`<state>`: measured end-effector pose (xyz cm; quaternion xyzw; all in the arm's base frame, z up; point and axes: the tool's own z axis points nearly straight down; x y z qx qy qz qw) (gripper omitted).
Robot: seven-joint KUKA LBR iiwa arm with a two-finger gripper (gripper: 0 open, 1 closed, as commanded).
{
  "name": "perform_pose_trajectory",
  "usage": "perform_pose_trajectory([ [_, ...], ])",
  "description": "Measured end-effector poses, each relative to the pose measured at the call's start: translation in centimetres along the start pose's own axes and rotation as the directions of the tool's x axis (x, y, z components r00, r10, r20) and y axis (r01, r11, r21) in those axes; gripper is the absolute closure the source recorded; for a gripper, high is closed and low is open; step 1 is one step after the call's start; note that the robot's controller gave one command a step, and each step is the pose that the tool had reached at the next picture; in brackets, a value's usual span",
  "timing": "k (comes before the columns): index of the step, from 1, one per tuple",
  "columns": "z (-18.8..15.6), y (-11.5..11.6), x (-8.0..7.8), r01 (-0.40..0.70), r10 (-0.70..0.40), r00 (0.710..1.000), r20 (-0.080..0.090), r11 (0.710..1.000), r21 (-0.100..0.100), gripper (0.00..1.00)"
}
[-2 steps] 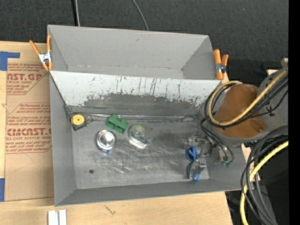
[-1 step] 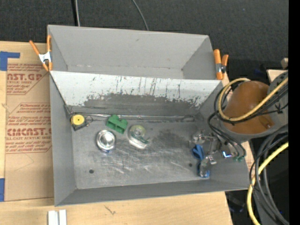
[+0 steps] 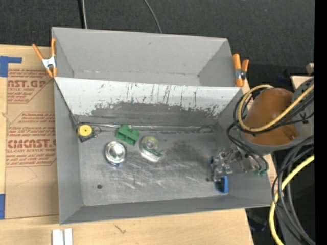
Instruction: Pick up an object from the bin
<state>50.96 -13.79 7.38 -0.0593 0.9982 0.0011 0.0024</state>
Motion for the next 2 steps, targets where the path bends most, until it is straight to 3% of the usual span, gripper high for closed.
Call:
perform_pose_trajectory([
  [1,-1.9,-0.7,2.4,0.238,-0.238,0.971,0.012,0.971,-0.001,1.00],
  [2,-17.5,0.7,0.9,0.458,-0.458,0.889,0.002,0.889,0.005,1.00],
])
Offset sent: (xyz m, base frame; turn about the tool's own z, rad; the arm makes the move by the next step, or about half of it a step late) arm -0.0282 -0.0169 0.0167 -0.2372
